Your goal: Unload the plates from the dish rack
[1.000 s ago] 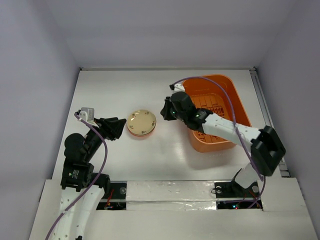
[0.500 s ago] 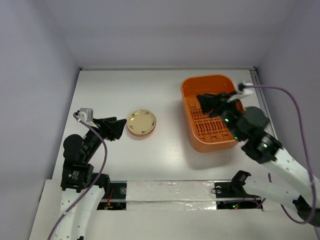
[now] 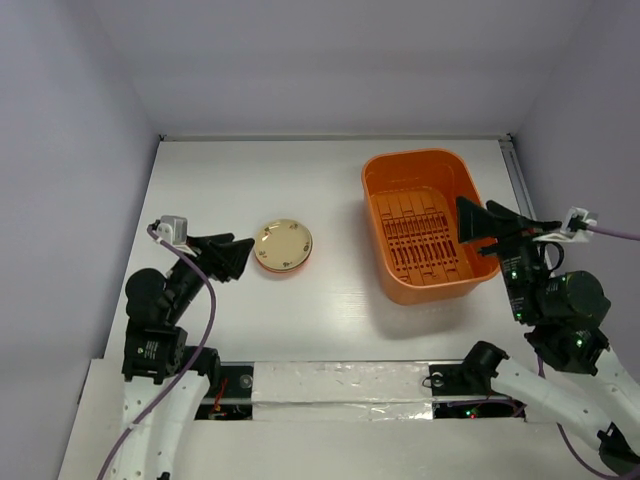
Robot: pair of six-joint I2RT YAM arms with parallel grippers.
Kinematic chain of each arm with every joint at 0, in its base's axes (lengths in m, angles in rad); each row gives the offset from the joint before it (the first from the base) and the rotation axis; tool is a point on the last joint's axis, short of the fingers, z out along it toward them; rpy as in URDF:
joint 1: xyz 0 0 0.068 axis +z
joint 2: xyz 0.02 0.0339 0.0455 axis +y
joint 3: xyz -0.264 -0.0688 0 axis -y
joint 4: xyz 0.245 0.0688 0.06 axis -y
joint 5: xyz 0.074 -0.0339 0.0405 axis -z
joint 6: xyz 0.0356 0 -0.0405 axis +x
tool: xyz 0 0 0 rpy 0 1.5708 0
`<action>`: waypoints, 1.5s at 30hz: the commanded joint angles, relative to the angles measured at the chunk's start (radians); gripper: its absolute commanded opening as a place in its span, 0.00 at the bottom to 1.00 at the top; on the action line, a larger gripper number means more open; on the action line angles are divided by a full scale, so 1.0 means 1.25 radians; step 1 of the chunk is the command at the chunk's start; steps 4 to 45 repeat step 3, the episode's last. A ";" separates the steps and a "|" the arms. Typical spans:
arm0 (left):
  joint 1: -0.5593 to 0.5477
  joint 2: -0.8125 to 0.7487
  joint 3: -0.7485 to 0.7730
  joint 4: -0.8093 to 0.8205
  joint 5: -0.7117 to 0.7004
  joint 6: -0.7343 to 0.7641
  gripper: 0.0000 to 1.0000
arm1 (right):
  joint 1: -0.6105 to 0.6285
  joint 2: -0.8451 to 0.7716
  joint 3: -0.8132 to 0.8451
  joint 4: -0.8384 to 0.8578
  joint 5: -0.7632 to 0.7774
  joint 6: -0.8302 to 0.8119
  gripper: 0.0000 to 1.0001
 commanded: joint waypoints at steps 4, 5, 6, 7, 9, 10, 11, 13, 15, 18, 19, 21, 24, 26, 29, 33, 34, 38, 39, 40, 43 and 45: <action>0.007 0.009 0.002 0.036 0.002 0.014 0.55 | 0.003 -0.011 -0.002 -0.007 0.046 -0.012 0.98; 0.007 0.009 0.002 0.036 0.002 0.014 0.55 | 0.003 -0.011 -0.002 -0.007 0.046 -0.012 0.98; 0.007 0.009 0.002 0.036 0.002 0.014 0.55 | 0.003 -0.011 -0.002 -0.007 0.046 -0.012 0.98; 0.007 0.009 0.002 0.036 0.002 0.014 0.55 | 0.003 -0.011 -0.002 -0.007 0.046 -0.012 0.98; 0.007 0.009 0.002 0.036 0.002 0.014 0.55 | 0.003 -0.011 -0.002 -0.007 0.046 -0.012 0.98; 0.007 0.009 0.002 0.036 0.002 0.014 0.55 | 0.003 -0.011 -0.002 -0.007 0.046 -0.012 0.98; 0.007 0.009 0.002 0.036 0.002 0.014 0.55 | 0.003 -0.011 -0.002 -0.007 0.046 -0.012 0.98; 0.007 0.009 0.002 0.036 0.002 0.014 0.55 | 0.003 -0.011 -0.002 -0.007 0.046 -0.012 0.98; 0.007 0.009 0.002 0.036 0.002 0.014 0.55 | 0.003 -0.011 -0.002 -0.007 0.046 -0.012 0.98; 0.007 0.009 0.002 0.036 0.002 0.014 0.55 | 0.003 -0.011 -0.002 -0.007 0.046 -0.012 0.98; 0.007 0.009 0.002 0.036 0.002 0.014 0.55 | 0.003 -0.011 -0.002 -0.007 0.046 -0.012 0.98; 0.007 0.009 0.002 0.036 0.002 0.014 0.55 | 0.003 -0.011 -0.002 -0.007 0.046 -0.012 0.98; 0.007 0.009 0.002 0.036 0.002 0.014 0.55 | 0.003 -0.011 -0.002 -0.007 0.046 -0.012 0.98; 0.007 0.009 0.002 0.036 0.002 0.014 0.55 | 0.003 -0.011 -0.002 -0.007 0.046 -0.012 0.98; 0.007 0.009 0.002 0.036 0.002 0.014 0.55 | 0.003 -0.011 -0.002 -0.007 0.046 -0.012 0.98; 0.007 0.009 0.002 0.036 0.002 0.014 0.55 | 0.003 -0.011 -0.002 -0.007 0.046 -0.012 0.98; 0.007 0.009 0.002 0.036 0.002 0.014 0.55 | 0.003 -0.011 -0.002 -0.007 0.046 -0.012 0.98; 0.007 0.009 0.002 0.036 0.002 0.014 0.55 | 0.003 -0.011 -0.002 -0.007 0.046 -0.012 0.98; 0.007 0.009 0.002 0.036 0.002 0.014 0.55 | 0.003 -0.011 -0.002 -0.007 0.046 -0.012 0.98; 0.007 0.009 0.002 0.036 0.002 0.014 0.55 | 0.003 -0.011 -0.002 -0.007 0.046 -0.012 0.98; 0.007 0.009 0.002 0.036 0.002 0.014 0.55 | 0.003 -0.011 -0.002 -0.007 0.046 -0.012 0.98; 0.007 0.009 0.002 0.036 0.002 0.014 0.55 | 0.003 -0.011 -0.002 -0.007 0.046 -0.012 0.98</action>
